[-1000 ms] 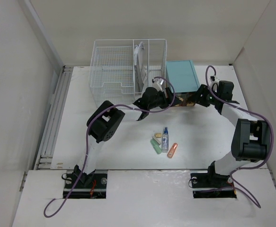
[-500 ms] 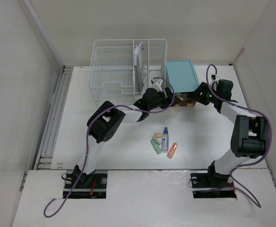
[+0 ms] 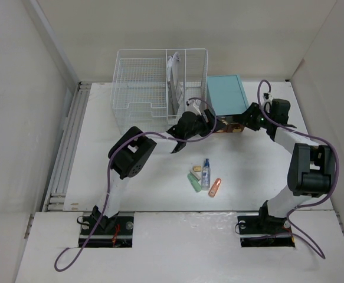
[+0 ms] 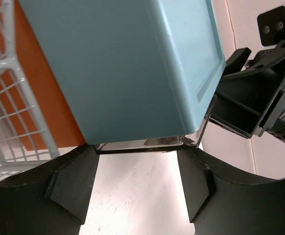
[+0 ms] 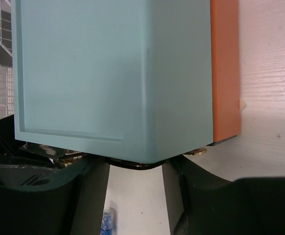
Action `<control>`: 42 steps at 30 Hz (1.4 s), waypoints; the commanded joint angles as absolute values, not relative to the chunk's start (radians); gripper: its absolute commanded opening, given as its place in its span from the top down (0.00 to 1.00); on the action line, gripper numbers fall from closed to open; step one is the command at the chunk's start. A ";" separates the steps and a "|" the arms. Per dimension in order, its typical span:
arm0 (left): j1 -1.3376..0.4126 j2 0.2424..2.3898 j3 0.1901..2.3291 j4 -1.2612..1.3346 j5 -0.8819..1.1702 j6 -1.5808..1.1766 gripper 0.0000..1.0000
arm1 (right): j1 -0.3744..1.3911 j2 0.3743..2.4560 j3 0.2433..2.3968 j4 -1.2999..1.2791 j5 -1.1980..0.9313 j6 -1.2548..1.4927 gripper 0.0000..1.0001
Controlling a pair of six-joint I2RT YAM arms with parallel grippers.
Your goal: Organize the desk
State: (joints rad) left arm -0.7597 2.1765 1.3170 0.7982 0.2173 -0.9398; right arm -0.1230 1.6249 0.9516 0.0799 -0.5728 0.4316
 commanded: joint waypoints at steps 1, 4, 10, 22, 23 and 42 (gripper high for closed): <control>-0.696 2.098 1.306 0.919 -0.009 -0.904 0.38 | -0.132 1.624 0.980 0.222 -0.509 0.453 0.54; -0.696 2.098 1.295 0.928 -0.009 -0.913 0.38 | -0.132 1.624 0.969 0.232 -0.509 0.453 0.65; -0.696 2.098 1.295 0.937 -0.009 -0.923 0.38 | -0.143 1.591 0.928 0.232 -0.509 0.453 0.74; -0.696 2.098 1.316 0.919 0.009 -0.923 0.38 | -0.143 1.387 0.761 0.072 -0.528 0.331 0.75; -0.696 2.098 1.316 0.919 0.009 -0.923 0.38 | -0.143 1.373 0.761 0.039 -0.519 0.318 0.75; -0.696 2.089 1.287 0.928 0.038 -0.923 0.38 | -0.181 1.140 0.759 -0.396 -0.565 0.066 0.49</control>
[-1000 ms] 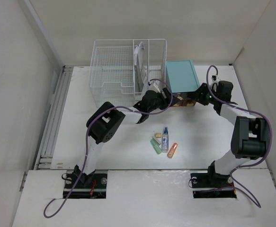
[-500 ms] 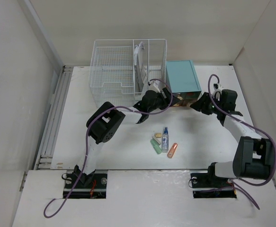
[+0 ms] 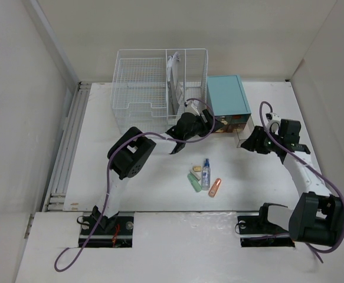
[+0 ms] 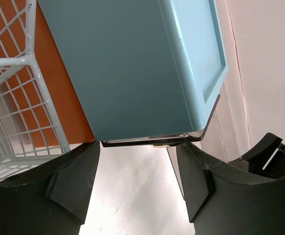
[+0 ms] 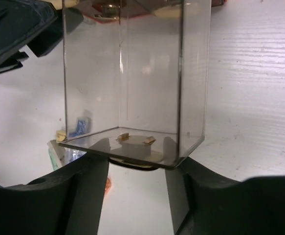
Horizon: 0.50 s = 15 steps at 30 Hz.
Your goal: Organize the desk
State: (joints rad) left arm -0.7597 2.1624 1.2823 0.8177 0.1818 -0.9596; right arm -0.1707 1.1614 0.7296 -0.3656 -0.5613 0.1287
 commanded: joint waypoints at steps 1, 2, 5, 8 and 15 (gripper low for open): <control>-0.696 2.089 1.278 0.928 0.038 -0.923 0.38 | -0.181 1.152 0.759 -0.396 -0.580 0.066 0.46; -0.696 2.080 1.278 0.928 0.038 -0.923 0.38 | -0.190 1.152 0.759 -0.396 -0.600 0.057 0.44; -0.696 2.071 1.269 0.928 0.038 -0.923 0.38 | -0.190 1.170 0.769 -0.387 -0.626 0.057 0.32; -0.696 2.071 1.269 0.928 0.047 -0.913 0.38 | -0.190 1.180 0.769 -0.387 -0.655 0.057 0.25; -0.707 2.062 1.250 0.928 0.057 -0.894 0.38 | -0.190 1.118 0.797 -0.466 -0.782 0.002 0.13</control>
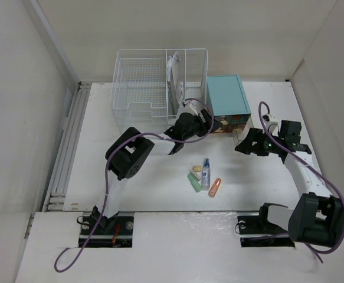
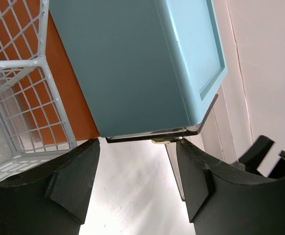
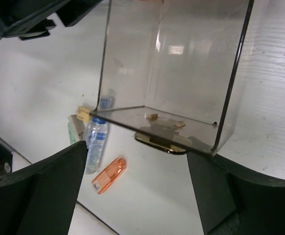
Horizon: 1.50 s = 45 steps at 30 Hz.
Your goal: Organize the desk
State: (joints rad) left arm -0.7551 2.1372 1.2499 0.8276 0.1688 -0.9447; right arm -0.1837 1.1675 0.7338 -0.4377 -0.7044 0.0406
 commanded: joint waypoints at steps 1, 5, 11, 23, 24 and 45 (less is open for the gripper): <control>-0.719 2.051 1.250 0.928 0.057 -0.894 0.38 | -0.190 1.108 0.807 -0.506 -0.782 0.002 0.13; -0.741 2.025 1.217 0.928 0.057 -0.884 0.37 | -0.190 1.077 0.845 -0.596 -0.811 0.002 0.13; -0.768 1.993 1.206 0.885 0.048 -0.865 0.35 | -0.190 1.036 0.865 -0.678 -0.830 0.021 0.13; -0.793 1.841 1.080 0.873 0.104 -0.845 0.37 | -0.169 1.005 0.920 -0.741 -0.896 -0.029 0.31; -0.808 1.820 1.060 0.873 0.104 -0.845 0.39 | -0.169 0.987 0.920 -0.741 -0.917 -0.029 0.34; -1.122 1.069 0.594 0.146 -0.276 -0.676 0.87 | 0.511 1.112 1.189 -0.653 -0.249 -0.625 0.00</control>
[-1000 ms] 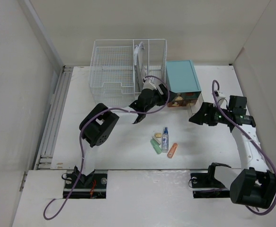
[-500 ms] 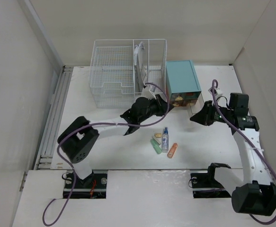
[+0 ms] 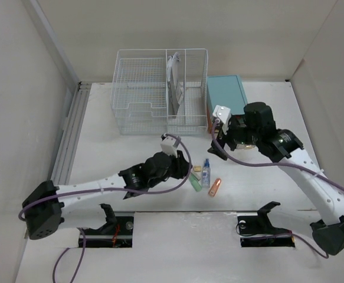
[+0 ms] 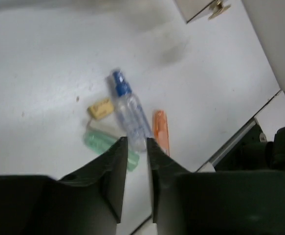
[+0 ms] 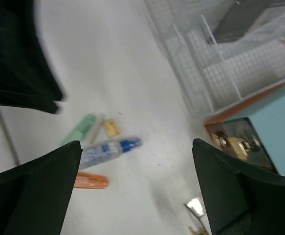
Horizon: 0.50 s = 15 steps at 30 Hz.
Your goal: Organize the desk
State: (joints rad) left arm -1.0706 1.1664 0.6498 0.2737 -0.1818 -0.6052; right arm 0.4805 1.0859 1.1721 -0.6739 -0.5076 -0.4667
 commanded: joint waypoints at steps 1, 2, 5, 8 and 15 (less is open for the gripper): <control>-1.141 1.039 0.571 0.137 -0.310 -0.705 0.78 | 0.520 1.143 1.178 -0.653 -0.203 -0.641 0.00; -1.161 1.008 0.527 0.126 -0.327 -0.754 0.73 | 0.534 1.155 1.164 -0.653 -0.202 -0.664 0.09; -1.218 0.879 0.456 0.083 -0.382 -0.810 0.60 | 0.601 1.166 1.079 -0.629 -0.122 -0.756 0.34; -1.238 0.772 0.419 0.051 -0.403 -0.842 0.55 | 0.655 1.169 1.002 -0.531 0.041 -0.700 0.89; -1.247 0.724 0.396 0.009 -0.431 -0.865 0.54 | 0.644 1.480 1.173 -0.695 -0.196 -0.267 0.93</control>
